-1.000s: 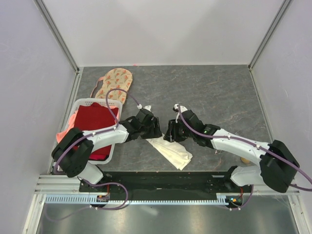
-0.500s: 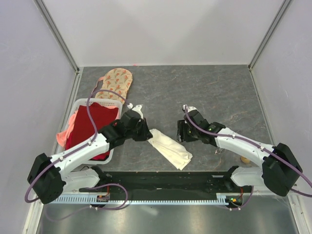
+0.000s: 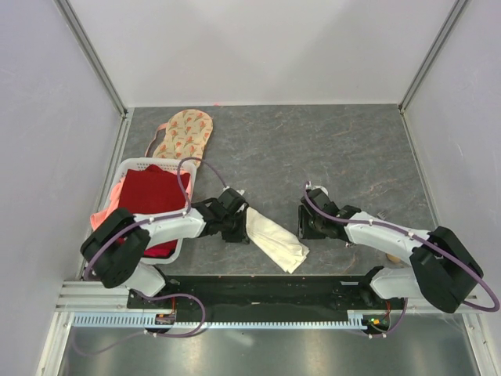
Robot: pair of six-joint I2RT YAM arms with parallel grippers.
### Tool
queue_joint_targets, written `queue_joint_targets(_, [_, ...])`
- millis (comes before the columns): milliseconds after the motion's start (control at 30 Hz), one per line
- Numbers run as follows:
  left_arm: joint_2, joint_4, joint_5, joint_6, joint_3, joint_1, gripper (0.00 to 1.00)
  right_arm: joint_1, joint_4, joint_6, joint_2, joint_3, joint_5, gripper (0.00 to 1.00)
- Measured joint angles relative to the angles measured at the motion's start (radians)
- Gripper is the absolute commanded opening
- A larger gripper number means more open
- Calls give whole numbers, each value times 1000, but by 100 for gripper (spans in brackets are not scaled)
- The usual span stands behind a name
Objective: Fold the napkin into a case and place the utensils inside
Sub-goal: Rotate the smaller rectangle-folded napkin at the center of the board, then smooth out the smaller rectangle-folded napkin at the center of the board.
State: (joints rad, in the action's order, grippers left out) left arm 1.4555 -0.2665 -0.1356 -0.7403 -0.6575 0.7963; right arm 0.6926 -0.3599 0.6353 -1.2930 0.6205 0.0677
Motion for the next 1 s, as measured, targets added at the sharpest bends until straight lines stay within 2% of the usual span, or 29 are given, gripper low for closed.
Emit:
queue_joint_targets(200, [183, 43, 0, 9, -172, -14, 2, 14, 109, 89, 21, -84, -19, 40])
queue_joint_targets(333, [284, 29, 26, 45, -299, -39, 2, 64, 161, 127, 5, -89, -21, 43])
queue_joint_targets(467, [294, 13, 76, 79, -351, -56, 2, 84, 66, 107, -5, -40, 23, 51])
queue_joint_targets(533, [262, 10, 82, 86, -332, -57, 4, 84, -31, 73, -4, 11, 70, 55])
queue_joint_targets(600, [205, 6, 79, 87, -282, -57, 9, 92, -129, 31, 1, 78, 113, 59])
queue_joint_targets(733, [28, 24, -7, 63, -95, -55, 15, 169, -241, -14, 33, 202, 134, 64])
queue_joint_targets(833, [-64, 46, -81, 15, 9, -42, 23, 232, -256, -21, 31, 271, 110, 64])
queue_joint_targets(1000, [-129, 108, -164, -67, 76, -17, 23, 280, -241, -19, -45, 312, 83, 63])
